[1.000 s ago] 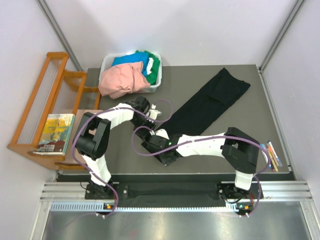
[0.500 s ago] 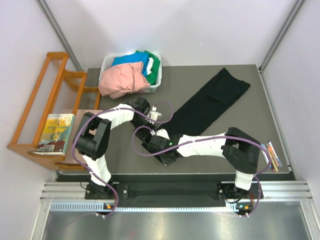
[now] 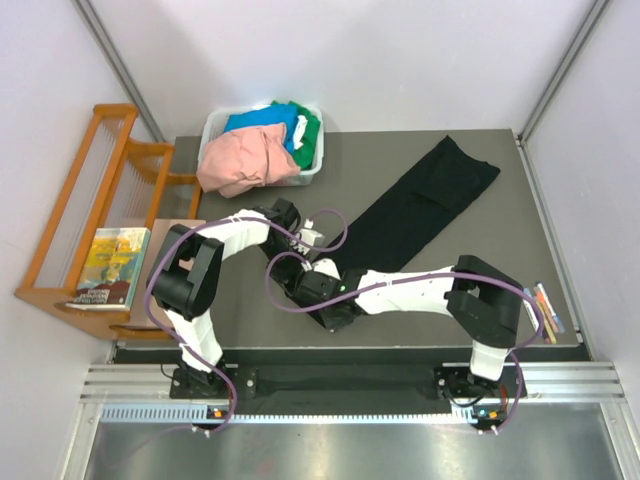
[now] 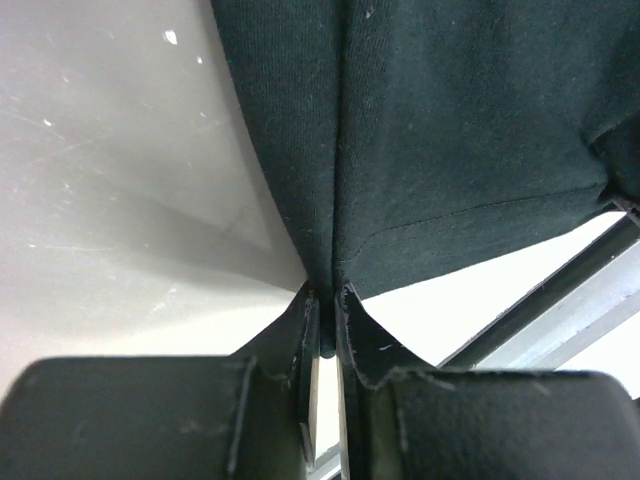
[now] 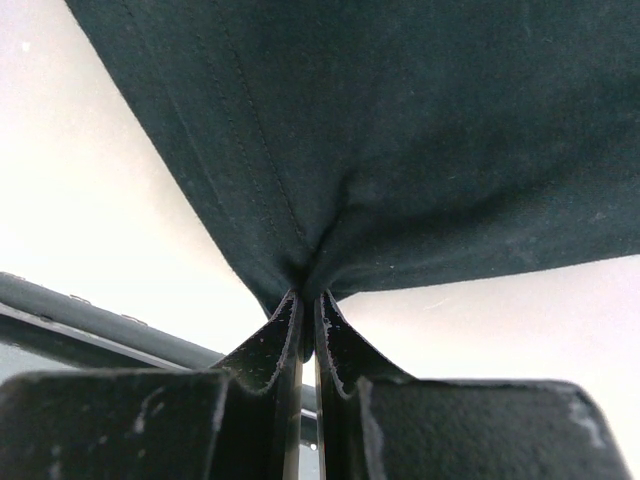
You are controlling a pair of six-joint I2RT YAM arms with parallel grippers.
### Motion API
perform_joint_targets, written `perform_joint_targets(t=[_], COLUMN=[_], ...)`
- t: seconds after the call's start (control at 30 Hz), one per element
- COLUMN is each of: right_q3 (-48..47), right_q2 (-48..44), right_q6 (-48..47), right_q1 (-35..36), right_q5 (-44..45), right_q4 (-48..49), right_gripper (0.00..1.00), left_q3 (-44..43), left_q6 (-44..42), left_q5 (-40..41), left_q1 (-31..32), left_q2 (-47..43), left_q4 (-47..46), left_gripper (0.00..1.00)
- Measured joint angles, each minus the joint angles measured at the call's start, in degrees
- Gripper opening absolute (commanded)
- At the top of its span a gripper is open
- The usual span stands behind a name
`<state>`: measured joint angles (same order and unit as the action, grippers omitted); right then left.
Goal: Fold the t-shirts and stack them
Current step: Fold the tshirt
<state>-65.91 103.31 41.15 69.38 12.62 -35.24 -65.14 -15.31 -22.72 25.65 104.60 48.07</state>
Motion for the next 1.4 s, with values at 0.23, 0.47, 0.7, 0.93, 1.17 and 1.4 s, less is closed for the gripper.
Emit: perform_joint_targets(t=[0.23, 0.47, 0.7, 0.93, 1.17, 1.4], right_q3=[1.09, 1.11, 1.97, 2.91, 2.38, 0.17], right_q2=[-2.54, -7.37, -11.19, -13.64, -15.5, -18.97], right_q6=[0.68, 2.4, 5.79, 9.03, 10.01, 9.05], right_q1=[0.85, 3.82, 7.48, 10.14, 10.38, 7.61], right_q5=[-0.5, -0.57, -2.12, -2.84, -1.75, 0.39], right_q4=[-1.53, -3.87, -5.84, -5.81, -7.37, -10.93], right_gripper=[0.0, 0.0, 0.0, 0.0, 0.0, 0.0], left_q3=[-0.57, -1.7, -2.25, -2.84, -4.61, -14.56], left_q6=[-0.09, -3.08, -8.74, -11.5, -11.41, -9.11], left_q5=[0.9, -0.46, -2.38, -3.96, -4.07, -4.5], left_q1=[0.37, 0.44, 0.5, 0.72, 0.72, 0.72], left_q2=[-0.74, -5.29, -10.6, -15.69, -15.8, -7.13], left_q4=[2.1, 9.27, 19.28, 25.73, 27.23, 27.02], left_gripper=[0.06, 0.09, 0.1, 0.11, 0.11, 0.1])
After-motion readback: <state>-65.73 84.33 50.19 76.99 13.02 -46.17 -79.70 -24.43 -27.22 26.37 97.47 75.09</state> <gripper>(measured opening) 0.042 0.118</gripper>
